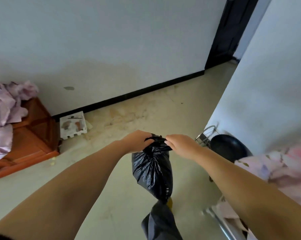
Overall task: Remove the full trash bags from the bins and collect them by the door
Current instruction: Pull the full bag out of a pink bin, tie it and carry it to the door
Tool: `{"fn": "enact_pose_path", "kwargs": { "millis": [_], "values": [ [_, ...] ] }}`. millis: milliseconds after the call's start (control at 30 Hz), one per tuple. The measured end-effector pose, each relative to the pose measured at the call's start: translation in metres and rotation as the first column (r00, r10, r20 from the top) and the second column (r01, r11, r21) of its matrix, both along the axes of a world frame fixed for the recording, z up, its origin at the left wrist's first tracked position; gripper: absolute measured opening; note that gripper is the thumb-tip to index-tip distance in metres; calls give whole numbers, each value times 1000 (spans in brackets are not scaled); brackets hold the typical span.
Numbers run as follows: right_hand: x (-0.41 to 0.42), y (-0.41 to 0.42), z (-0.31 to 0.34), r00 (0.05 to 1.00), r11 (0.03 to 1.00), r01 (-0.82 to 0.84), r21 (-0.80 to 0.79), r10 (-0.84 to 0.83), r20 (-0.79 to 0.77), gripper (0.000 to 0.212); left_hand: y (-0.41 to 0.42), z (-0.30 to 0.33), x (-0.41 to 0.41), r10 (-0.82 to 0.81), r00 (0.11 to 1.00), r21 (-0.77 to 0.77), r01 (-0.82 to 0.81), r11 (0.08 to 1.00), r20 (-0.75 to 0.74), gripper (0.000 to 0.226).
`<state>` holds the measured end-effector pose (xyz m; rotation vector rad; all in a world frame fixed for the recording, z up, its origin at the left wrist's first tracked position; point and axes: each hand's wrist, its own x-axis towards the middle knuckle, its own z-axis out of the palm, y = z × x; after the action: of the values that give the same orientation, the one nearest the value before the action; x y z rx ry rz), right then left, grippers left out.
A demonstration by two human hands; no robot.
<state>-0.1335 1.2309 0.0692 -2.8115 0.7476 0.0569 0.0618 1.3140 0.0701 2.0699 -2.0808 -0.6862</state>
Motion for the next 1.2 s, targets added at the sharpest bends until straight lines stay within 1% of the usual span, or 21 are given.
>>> {"fn": "enact_pose_path", "kwargs": {
  "millis": [100, 267, 333, 433, 633, 767, 867, 1000, 1100, 1200],
  "values": [
    [28, -75, -6, 999, 1000, -8, 11, 8, 31, 28, -75, -8, 29, 28, 1000, -8, -28, 1000, 3, 26],
    [64, -185, -8, 999, 998, -35, 49, 34, 17, 29, -184, -11, 67, 34, 999, 34, -33, 999, -17, 27],
    [77, -224, -7, 999, 997, -33, 72, 33, 9, 31, -225, -15, 79, 31, 999, 47, -30, 998, -29, 23],
    [97, -286, -9, 1000, 997, -16, 81, 16, 10, 28, -292, -19, 101, 31, 999, 68, -29, 997, -30, 21],
    [150, -430, -16, 995, 993, 98, 62, -100, 21, 27, -452, -21, 154, -35, 999, 52, 34, 998, 21, 25],
    [188, -518, -13, 980, 981, 185, 63, -189, 55, 28, -558, -10, 198, -136, 989, 76, 132, 988, 63, 25],
    [209, -576, -9, 958, 960, 265, 93, -273, 90, 27, -633, -1, 222, -211, 976, 76, 207, 975, 53, 28],
    [217, -648, -12, 931, 928, 347, 131, -359, 73, 26, -724, -3, 230, -314, 943, 103, 303, 947, 112, 27],
    [214, -712, -14, 914, 911, 386, 142, -399, 74, 25, -793, -4, 226, -327, 938, 75, 321, 944, 115, 26],
    [207, -783, -12, 905, 903, 408, 138, -419, 67, 32, -867, -1, 218, -350, 932, 72, 344, 936, 96, 28]
  ]
}}
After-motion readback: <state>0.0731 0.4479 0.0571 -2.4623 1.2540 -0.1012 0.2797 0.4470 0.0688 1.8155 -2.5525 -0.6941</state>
